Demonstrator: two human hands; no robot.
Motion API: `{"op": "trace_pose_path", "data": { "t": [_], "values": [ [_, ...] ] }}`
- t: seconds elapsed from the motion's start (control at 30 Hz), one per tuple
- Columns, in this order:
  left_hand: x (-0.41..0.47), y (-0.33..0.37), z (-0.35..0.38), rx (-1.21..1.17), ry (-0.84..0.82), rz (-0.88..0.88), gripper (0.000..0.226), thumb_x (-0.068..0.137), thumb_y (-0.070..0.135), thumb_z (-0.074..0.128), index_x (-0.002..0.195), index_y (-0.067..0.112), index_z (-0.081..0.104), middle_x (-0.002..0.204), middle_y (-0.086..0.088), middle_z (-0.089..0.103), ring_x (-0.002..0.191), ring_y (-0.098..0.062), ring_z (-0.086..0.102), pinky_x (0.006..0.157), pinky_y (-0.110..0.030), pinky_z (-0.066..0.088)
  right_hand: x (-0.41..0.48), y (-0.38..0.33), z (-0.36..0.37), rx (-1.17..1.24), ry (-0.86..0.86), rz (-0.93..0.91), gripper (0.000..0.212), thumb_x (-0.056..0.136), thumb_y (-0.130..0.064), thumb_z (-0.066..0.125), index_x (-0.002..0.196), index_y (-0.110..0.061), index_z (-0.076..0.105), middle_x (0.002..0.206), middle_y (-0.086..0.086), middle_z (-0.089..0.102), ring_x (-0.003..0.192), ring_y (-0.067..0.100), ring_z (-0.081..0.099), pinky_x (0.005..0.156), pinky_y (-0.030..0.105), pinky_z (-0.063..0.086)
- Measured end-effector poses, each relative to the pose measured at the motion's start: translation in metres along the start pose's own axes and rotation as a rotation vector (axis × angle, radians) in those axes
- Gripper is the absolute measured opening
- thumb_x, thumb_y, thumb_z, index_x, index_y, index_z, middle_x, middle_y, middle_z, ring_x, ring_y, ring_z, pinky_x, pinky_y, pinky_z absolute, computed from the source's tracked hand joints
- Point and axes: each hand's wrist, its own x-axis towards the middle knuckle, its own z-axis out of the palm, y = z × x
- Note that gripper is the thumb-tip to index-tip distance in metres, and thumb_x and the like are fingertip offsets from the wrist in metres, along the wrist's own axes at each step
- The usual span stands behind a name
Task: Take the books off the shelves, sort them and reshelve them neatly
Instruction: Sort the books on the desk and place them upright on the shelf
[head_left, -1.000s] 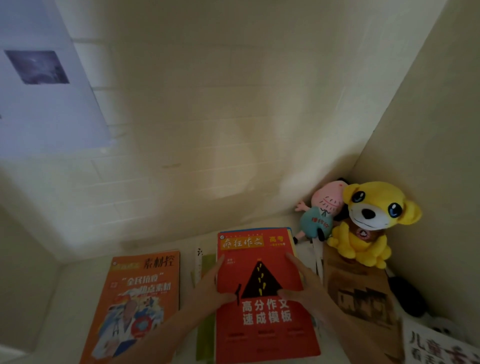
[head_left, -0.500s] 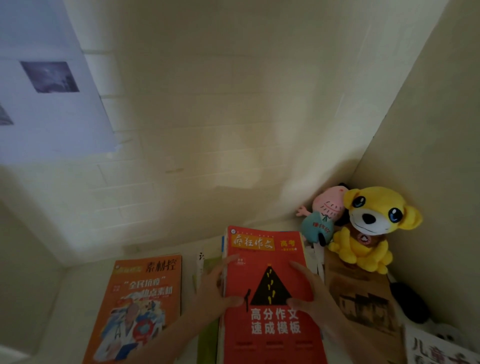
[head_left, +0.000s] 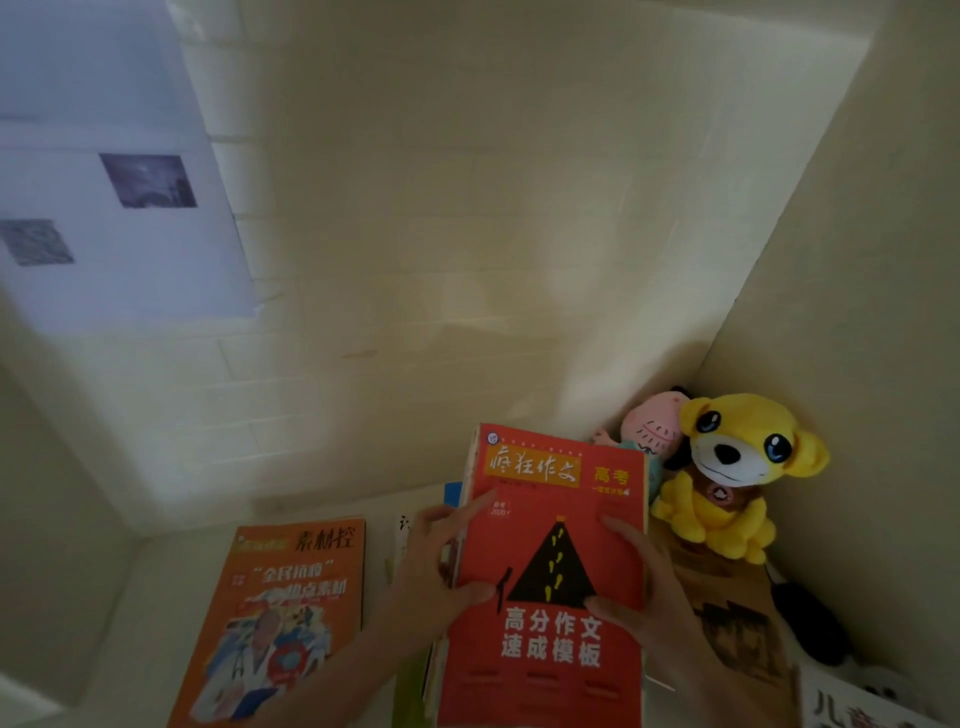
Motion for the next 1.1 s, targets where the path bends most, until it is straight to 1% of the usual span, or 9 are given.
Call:
{"op": "trace_pose_path", "data": {
  "t": [0.07, 0.2, 0.37, 0.47, 0.6, 0.7, 0.83, 1.0, 1.1],
  "values": [
    [0.000, 0.011, -0.004, 0.012, 0.014, 0.049, 0.078, 0.069, 0.027, 0.079, 0.122, 0.068, 0.039, 0.127, 0.013, 0.029, 0.117, -0.021, 0.049, 0.078, -0.030, 0.058, 0.003, -0.003, 0.002, -0.057, 0.026, -0.053, 0.086, 0.038, -0.041, 0.092, 0.116, -0.049, 0.057, 0.132, -0.007, 0.036, 0.118, 0.024, 0.050, 0.071, 0.038, 0.060],
    [-0.001, 0.033, -0.011, 0.005, 0.009, 0.095, 0.085, 0.076, 0.010, 0.076, 0.115, 0.075, 0.036, 0.125, 0.020, 0.026, 0.113, -0.014, 0.049, 0.069, -0.017, 0.055, 0.008, -0.012, 0.004, -0.100, 0.035, -0.132, 0.084, 0.046, -0.043, 0.088, 0.123, -0.051, 0.055, 0.141, -0.009, 0.029, 0.125, 0.025, 0.046, 0.079, 0.042, 0.059],
    [-0.002, 0.055, -0.014, 0.052, 0.012, 0.186, 0.088, 0.078, 0.005, 0.073, 0.117, 0.074, 0.035, 0.122, 0.017, 0.026, 0.111, 0.001, 0.047, 0.074, -0.014, 0.053, 0.009, -0.024, 0.011, 0.051, 0.010, -0.142, 0.075, 0.065, -0.014, 0.084, 0.128, -0.041, 0.055, 0.141, 0.000, 0.039, 0.119, 0.024, 0.054, 0.076, 0.043, 0.059],
    [-0.002, 0.068, -0.016, 0.100, 0.021, 0.246, 0.089, 0.078, 0.003, 0.071, 0.119, 0.074, 0.035, 0.122, 0.016, 0.026, 0.111, 0.000, 0.044, 0.078, -0.011, 0.051, 0.010, -0.032, 0.013, 0.097, 0.027, -0.179, 0.075, 0.067, -0.014, 0.084, 0.130, -0.042, 0.054, 0.143, -0.002, 0.040, 0.123, 0.024, 0.052, 0.082, 0.046, 0.057],
    [0.002, 0.082, -0.021, 0.053, 0.003, 0.271, 0.088, 0.078, 0.001, 0.071, 0.119, 0.072, 0.037, 0.120, 0.014, 0.028, 0.108, 0.004, 0.047, 0.074, -0.010, 0.051, 0.009, -0.046, 0.016, 0.053, 0.076, -0.256, 0.076, 0.069, -0.013, 0.081, 0.132, -0.043, 0.052, 0.144, -0.015, 0.030, 0.130, 0.017, 0.043, 0.084, 0.042, 0.057],
    [0.003, 0.088, -0.022, 0.035, 0.006, 0.293, 0.086, 0.078, 0.001, 0.072, 0.121, 0.066, 0.038, 0.121, 0.013, 0.029, 0.107, 0.003, 0.048, 0.072, -0.008, 0.050, 0.008, -0.057, 0.012, 0.070, 0.077, -0.292, 0.076, 0.069, -0.007, 0.081, 0.133, -0.037, 0.054, 0.149, -0.026, 0.020, 0.138, 0.016, 0.034, 0.085, 0.049, 0.056],
    [0.002, 0.089, -0.026, 0.033, 0.000, 0.280, 0.089, 0.078, 0.005, 0.074, 0.124, 0.069, 0.033, 0.122, 0.016, 0.030, 0.108, -0.005, 0.051, 0.070, -0.005, 0.048, 0.004, -0.064, 0.005, 0.219, -0.010, -0.134, 0.075, 0.074, 0.007, 0.070, 0.130, -0.040, 0.056, 0.142, -0.004, 0.047, 0.117, 0.024, 0.060, 0.079, 0.048, 0.057],
    [-0.002, 0.076, -0.023, 0.009, -0.005, 0.235, 0.085, 0.079, 0.009, 0.074, 0.124, 0.069, 0.033, 0.125, 0.017, 0.028, 0.114, -0.011, 0.049, 0.074, -0.012, 0.052, -0.004, -0.053, 0.006, 0.210, 0.024, -0.113, 0.072, 0.071, 0.003, 0.071, 0.128, -0.040, 0.057, 0.137, -0.006, 0.053, 0.116, 0.025, 0.061, 0.085, 0.053, 0.054],
    [-0.005, 0.071, -0.007, 0.066, 0.008, 0.242, 0.087, 0.078, 0.009, 0.074, 0.124, 0.070, 0.033, 0.125, 0.013, 0.029, 0.112, -0.001, 0.048, 0.081, -0.020, 0.054, -0.015, -0.046, -0.008, 0.151, 0.049, -0.079, 0.072, 0.069, -0.003, 0.072, 0.125, -0.046, 0.058, 0.135, -0.012, 0.053, 0.115, 0.019, 0.060, 0.083, 0.046, 0.056]
  ]
}}
